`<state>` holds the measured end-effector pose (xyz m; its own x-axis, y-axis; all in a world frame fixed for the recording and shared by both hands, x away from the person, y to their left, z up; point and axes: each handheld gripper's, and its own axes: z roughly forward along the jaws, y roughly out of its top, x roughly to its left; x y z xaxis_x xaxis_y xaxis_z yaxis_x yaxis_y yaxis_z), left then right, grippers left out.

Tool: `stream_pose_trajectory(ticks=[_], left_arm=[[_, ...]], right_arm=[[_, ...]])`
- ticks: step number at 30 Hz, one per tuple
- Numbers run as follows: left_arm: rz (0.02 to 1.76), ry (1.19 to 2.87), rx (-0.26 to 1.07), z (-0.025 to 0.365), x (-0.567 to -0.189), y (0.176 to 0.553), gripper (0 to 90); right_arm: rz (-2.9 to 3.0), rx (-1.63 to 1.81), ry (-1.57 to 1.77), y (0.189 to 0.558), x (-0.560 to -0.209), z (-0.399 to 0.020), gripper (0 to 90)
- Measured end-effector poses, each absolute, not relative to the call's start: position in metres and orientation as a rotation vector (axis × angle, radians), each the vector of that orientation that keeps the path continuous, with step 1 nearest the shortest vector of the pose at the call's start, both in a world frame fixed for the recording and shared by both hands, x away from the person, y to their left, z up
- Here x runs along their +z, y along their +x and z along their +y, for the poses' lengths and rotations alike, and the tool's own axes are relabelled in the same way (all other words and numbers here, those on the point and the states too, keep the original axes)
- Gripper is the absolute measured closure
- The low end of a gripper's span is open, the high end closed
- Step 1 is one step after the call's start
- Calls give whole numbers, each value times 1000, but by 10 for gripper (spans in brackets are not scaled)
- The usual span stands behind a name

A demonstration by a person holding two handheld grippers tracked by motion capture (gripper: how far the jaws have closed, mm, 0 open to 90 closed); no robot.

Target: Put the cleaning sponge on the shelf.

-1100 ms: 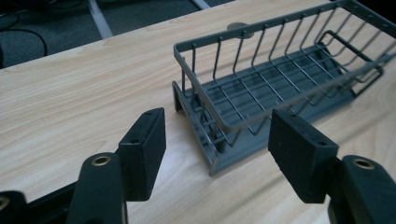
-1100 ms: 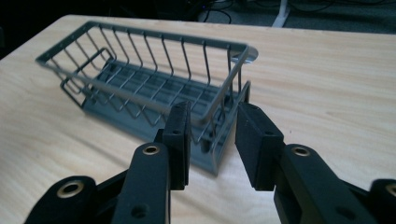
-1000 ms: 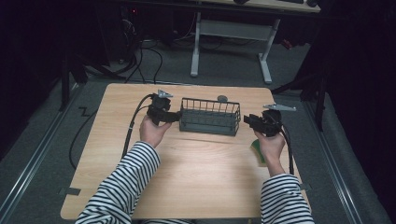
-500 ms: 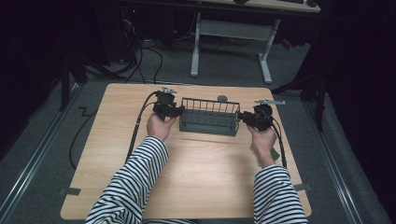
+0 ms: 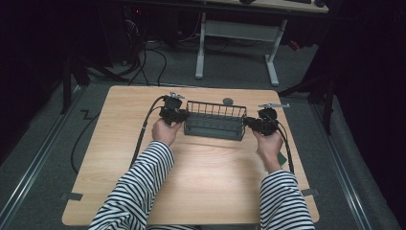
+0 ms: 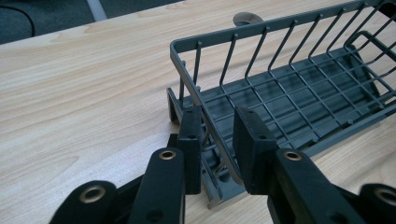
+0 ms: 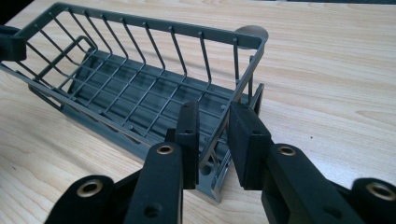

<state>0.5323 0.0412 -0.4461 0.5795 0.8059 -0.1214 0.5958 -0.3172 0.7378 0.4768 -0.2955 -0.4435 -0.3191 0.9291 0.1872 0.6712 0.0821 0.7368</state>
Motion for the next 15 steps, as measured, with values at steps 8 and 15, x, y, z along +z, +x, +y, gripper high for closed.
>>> stream_pose_trajectory(ticks=[8, 15], left_arm=[[1109, 2034, 320, 46, -446, 522, 739], [1090, 2069, 314, 48, -443, 513, 735]], right_arm=[[2087, 1051, 1560, 467, -440, -293, 741], [2103, 1080, 1534, 456, -441, -294, 739]])
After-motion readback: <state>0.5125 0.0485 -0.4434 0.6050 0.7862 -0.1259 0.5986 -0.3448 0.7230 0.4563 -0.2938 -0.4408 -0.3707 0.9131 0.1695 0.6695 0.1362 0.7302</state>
